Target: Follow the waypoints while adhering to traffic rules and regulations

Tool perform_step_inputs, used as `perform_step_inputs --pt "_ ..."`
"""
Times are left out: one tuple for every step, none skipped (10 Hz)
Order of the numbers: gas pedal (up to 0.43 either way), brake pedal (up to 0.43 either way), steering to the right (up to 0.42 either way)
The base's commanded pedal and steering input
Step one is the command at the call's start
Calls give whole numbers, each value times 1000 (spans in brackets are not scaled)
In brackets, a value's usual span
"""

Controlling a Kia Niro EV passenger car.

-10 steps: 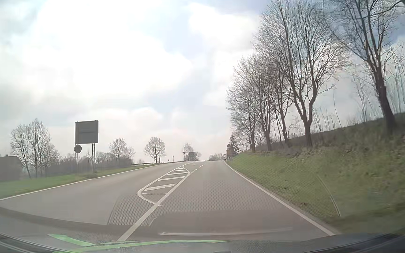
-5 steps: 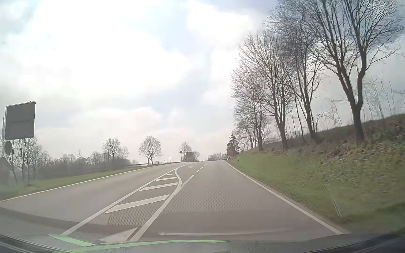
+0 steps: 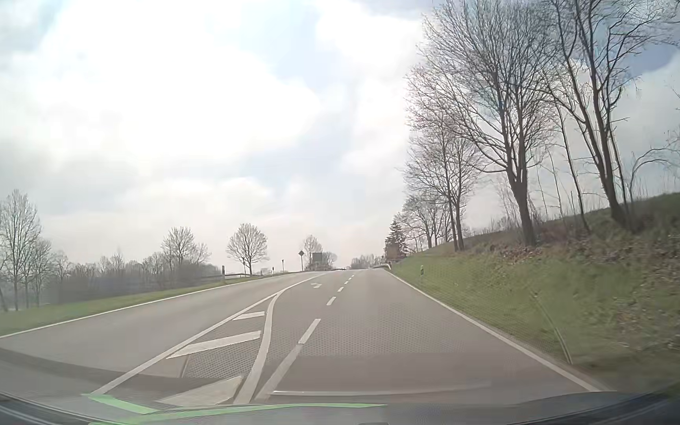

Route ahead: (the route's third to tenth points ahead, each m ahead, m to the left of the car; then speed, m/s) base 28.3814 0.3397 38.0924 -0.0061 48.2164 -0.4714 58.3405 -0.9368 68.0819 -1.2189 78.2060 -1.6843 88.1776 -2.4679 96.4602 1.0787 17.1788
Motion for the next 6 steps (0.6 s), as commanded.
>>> perform_step_inputs --pt "339 0 -5" --pt "311 0 -5" --pt "299 0 -4" --pt "287 0 -2" --pt "280 0 0" --pt "280 0 1"
